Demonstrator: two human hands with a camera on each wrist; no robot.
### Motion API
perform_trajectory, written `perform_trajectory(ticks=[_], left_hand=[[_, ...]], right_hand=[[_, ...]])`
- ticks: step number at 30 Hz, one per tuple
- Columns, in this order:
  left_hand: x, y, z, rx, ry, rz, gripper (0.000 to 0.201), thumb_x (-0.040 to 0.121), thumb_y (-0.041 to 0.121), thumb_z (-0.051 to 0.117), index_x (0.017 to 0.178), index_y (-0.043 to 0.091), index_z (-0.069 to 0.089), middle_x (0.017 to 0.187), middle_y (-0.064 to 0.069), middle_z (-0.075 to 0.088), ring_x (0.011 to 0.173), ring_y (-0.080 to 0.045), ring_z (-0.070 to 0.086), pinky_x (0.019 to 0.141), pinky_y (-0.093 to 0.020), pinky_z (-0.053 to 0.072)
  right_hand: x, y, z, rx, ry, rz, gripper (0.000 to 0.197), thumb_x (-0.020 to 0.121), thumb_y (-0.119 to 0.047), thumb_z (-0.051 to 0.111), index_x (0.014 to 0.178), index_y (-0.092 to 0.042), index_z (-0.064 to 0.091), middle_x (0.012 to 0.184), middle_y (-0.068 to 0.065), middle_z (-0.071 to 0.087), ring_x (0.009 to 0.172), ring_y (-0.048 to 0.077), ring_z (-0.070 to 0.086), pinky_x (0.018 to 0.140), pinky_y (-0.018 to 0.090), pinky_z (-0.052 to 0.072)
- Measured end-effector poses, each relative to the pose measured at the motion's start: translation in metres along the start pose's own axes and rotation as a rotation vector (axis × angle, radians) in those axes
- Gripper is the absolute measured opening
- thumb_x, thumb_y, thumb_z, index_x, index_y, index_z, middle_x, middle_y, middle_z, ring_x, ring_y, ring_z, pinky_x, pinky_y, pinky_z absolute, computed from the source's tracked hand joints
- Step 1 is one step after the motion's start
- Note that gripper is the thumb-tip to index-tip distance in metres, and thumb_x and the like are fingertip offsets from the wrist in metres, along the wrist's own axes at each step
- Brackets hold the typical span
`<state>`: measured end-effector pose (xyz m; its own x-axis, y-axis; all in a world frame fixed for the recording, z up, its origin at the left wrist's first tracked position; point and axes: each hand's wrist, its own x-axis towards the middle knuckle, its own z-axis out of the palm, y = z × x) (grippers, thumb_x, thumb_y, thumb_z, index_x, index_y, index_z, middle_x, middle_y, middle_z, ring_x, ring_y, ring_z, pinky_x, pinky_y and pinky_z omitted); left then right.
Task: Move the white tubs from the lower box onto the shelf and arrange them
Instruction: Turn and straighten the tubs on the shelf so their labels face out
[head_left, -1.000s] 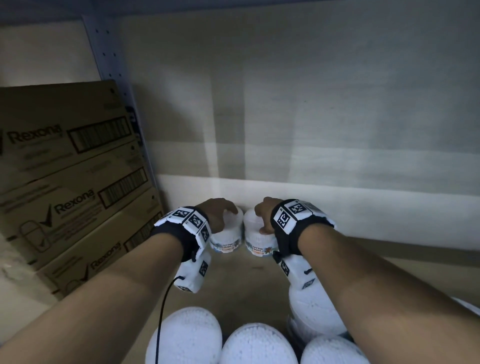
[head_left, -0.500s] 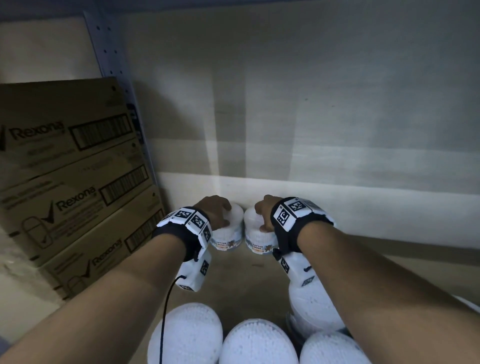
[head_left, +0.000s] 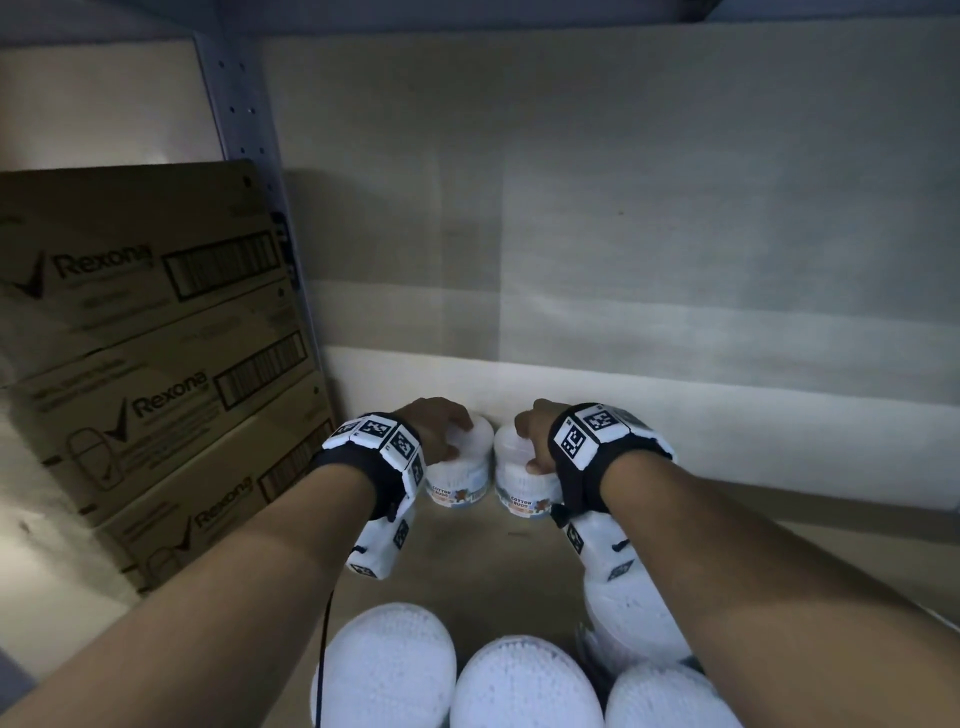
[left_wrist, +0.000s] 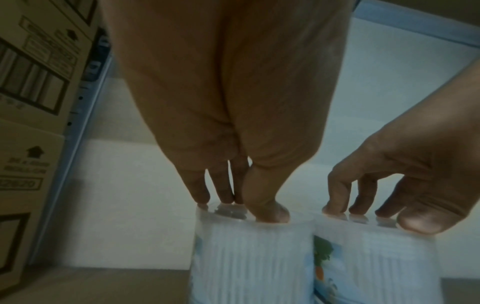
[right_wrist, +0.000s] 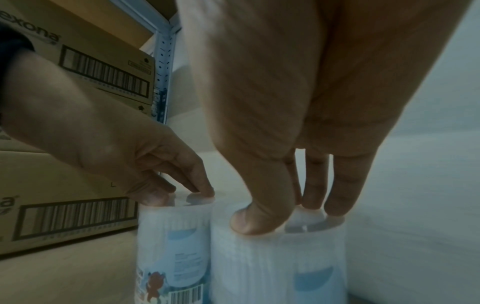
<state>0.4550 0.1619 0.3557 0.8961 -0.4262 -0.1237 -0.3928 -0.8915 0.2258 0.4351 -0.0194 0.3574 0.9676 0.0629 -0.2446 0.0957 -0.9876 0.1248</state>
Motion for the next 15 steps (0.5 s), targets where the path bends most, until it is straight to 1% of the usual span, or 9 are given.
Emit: perform_trajectory(ticks=[4,6,7,8,10,12,13,14,15], left_hand=[[-0.007,0.005,-0.005,0.090,-0.075,0.025,0.054,0.086,0.018,0.065,0.136,0.019,0.046,0.146,-0.005,0.041,0.133,-0.025,0.041,0.109,-0.034,0.035],[-0.014,0.010,-0.008,0.133,-0.131,0.039,0.055,0.085,0.019,0.067,0.135,0.017,0.045,0.145,-0.007,0.041,0.133,-0.026,0.041,0.107,-0.034,0.035],[-0.021,0.013,-0.012,0.163,-0.155,0.045,0.056,0.084,0.019,0.068,0.135,0.015,0.045,0.145,-0.007,0.041,0.132,-0.026,0.041,0.107,-0.033,0.035],[-0.025,0.015,-0.012,0.177,-0.166,0.042,0.057,0.084,0.019,0.068,0.135,0.014,0.044,0.145,-0.008,0.041,0.132,-0.026,0.041,0.106,-0.032,0.035],[-0.037,0.017,-0.013,0.189,-0.173,0.035,0.059,0.082,0.019,0.070,0.135,0.013,0.044,0.144,-0.009,0.043,0.132,-0.026,0.042,0.105,-0.031,0.036],[-0.052,0.022,-0.014,0.226,-0.171,0.024,0.060,0.079,0.018,0.073,0.132,0.013,0.047,0.141,-0.009,0.045,0.129,-0.027,0.044,0.104,-0.032,0.038],[-0.057,0.023,-0.013,0.225,-0.181,0.007,0.060,0.077,0.018,0.075,0.130,0.014,0.048,0.139,-0.009,0.047,0.128,-0.027,0.046,0.103,-0.032,0.038],[-0.063,0.024,-0.013,0.241,-0.182,-0.003,0.061,0.075,0.018,0.076,0.129,0.014,0.049,0.138,-0.008,0.048,0.127,-0.027,0.047,0.101,-0.031,0.039],[-0.072,0.026,-0.015,0.250,-0.180,0.005,0.062,0.074,0.019,0.077,0.129,0.014,0.049,0.137,-0.007,0.048,0.127,-0.026,0.048,0.100,-0.029,0.039]], right_hand=[[-0.013,-0.004,-0.001,-0.007,-0.061,-0.014,0.077,0.073,-0.049,0.069,0.138,-0.023,0.038,0.139,0.012,0.043,0.122,0.041,0.050,0.095,0.056,0.046],[-0.024,-0.006,-0.001,0.013,-0.035,-0.047,0.078,0.071,-0.050,0.068,0.138,-0.021,0.040,0.138,0.013,0.046,0.120,0.040,0.051,0.095,0.055,0.047],[-0.031,-0.008,-0.002,0.010,-0.028,-0.030,0.079,0.069,-0.049,0.069,0.137,-0.020,0.041,0.137,0.013,0.047,0.119,0.040,0.053,0.094,0.054,0.047],[-0.036,-0.010,0.000,-0.002,-0.022,-0.036,0.082,0.065,-0.050,0.070,0.136,-0.020,0.042,0.136,0.013,0.048,0.117,0.041,0.054,0.092,0.055,0.048],[-0.048,-0.020,0.003,-0.004,-0.031,0.015,0.098,0.051,-0.055,0.071,0.137,-0.018,0.041,0.135,0.017,0.049,0.115,0.044,0.054,0.087,0.060,0.048],[-0.055,-0.025,0.010,0.038,-0.045,0.062,0.108,0.044,-0.054,0.069,0.140,-0.014,0.037,0.137,0.022,0.045,0.117,0.048,0.052,0.087,0.064,0.047],[-0.064,-0.029,0.008,0.066,-0.066,0.078,0.106,0.045,-0.053,0.068,0.140,-0.015,0.038,0.138,0.022,0.045,0.118,0.047,0.052,0.088,0.062,0.048],[-0.071,-0.030,0.009,0.117,-0.065,0.069,0.099,0.050,-0.051,0.068,0.138,-0.017,0.041,0.139,0.019,0.046,0.119,0.045,0.052,0.088,0.055,0.051],[-0.080,-0.032,0.007,0.165,-0.086,0.060,0.088,0.059,-0.048,0.070,0.137,-0.019,0.043,0.141,0.013,0.047,0.120,0.040,0.053,0.087,0.043,0.054]])
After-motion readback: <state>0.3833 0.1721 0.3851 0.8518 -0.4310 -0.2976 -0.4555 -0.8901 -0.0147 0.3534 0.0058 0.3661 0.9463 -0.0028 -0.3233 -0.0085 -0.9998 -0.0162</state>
